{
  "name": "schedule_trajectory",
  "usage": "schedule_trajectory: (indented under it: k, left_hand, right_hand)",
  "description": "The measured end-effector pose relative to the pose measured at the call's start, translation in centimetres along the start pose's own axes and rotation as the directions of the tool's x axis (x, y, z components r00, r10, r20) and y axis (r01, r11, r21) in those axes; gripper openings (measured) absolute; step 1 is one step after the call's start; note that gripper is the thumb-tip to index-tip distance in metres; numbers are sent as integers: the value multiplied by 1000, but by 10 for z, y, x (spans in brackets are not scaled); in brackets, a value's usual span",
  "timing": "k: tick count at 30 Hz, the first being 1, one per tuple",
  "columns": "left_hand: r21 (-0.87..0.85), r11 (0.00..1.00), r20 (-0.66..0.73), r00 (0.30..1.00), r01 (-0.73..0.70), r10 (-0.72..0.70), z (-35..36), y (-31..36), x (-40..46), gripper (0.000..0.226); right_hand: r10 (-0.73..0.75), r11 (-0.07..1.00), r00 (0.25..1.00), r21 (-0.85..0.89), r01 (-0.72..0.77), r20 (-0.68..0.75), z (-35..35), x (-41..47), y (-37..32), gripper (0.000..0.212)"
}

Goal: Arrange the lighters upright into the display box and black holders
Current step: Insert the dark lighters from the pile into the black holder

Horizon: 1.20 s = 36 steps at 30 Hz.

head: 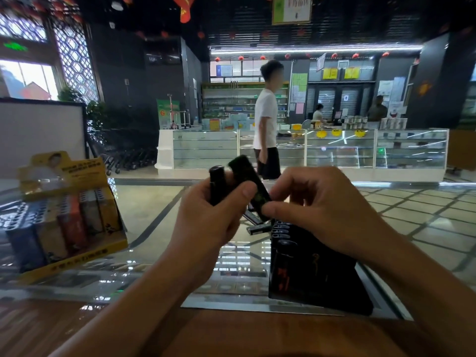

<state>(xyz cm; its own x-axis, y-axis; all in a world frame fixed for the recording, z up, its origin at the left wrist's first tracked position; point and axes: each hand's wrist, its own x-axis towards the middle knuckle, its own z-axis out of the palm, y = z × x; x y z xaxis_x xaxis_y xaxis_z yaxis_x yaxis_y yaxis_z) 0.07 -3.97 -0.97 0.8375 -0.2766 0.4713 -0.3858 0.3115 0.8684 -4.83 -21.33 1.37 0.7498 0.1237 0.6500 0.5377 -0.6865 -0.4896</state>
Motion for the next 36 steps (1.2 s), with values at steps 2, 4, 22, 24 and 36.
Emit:
schedule_trajectory:
  k: [2, 4, 22, 24, 36]
  left_hand:
    - [34, 999, 62, 998, -3, 1, 2, 2, -3, 10]
    - [70, 997, 69, 998, -14, 9, 1, 2, -4, 10]
    - [198, 976, 205, 978, -88, 46, -1, -7, -2, 21]
    - [301, 938, 213, 971, -172, 110, -2, -8, -2, 30]
    - [433, 805, 276, 910, -406, 310, 1, -19, -3, 41]
  right_hand:
    - [-22, 996, 997, -82, 27, 68, 4, 0, 0, 16]
    - [-30, 994, 996, -99, 38, 79, 4, 0, 1, 15]
    - [-17, 945, 999, 326, 29, -41, -6, 2, 5, 12]
    - [6, 932, 994, 361, 34, -109, -5, 5, 6, 15]
    - [-60, 945, 990, 313, 97, -126, -4, 7, 7, 10]
